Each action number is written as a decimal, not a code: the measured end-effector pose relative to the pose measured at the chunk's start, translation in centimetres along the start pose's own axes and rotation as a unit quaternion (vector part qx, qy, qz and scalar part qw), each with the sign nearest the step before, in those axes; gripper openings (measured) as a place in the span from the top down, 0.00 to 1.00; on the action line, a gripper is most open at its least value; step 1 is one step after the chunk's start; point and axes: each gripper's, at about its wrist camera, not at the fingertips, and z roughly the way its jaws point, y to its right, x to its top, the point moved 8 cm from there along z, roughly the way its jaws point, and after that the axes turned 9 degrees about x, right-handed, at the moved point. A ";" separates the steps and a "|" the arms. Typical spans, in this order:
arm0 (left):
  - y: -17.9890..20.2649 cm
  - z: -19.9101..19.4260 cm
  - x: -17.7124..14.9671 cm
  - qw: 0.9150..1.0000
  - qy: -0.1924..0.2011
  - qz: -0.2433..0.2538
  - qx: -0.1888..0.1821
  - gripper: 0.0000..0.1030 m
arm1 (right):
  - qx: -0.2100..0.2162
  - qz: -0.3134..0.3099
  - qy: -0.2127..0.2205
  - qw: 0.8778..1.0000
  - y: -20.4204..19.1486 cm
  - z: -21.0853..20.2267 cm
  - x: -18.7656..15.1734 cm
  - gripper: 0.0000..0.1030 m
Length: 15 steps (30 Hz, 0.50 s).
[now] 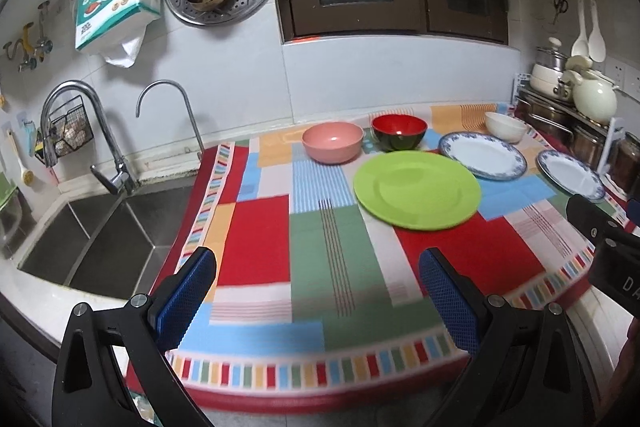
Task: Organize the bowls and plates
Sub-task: 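Move both grippers forward toward the rim of the lime-green plate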
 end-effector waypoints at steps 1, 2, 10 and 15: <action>0.3 0.7 0.4 1.000 -0.001 -0.002 0.002 0.00 | 0.001 -0.001 0.000 1.000 0.1 0.7 0.4 0.01; 0.5 1.2 0.6 1.000 -0.003 -0.002 0.002 0.00 | 0.003 -0.003 0.000 1.000 0.3 1.4 0.9 0.01; 2.4 6.0 3.6 1.000 -0.018 -0.009 0.012 0.00 | 0.008 -0.012 -0.008 1.000 1.3 7.4 4.2 0.01; 3.4 8.3 5.1 0.999 -0.028 -0.012 0.015 0.00 | 0.003 -0.016 -0.019 1.000 2.0 10.5 6.0 0.01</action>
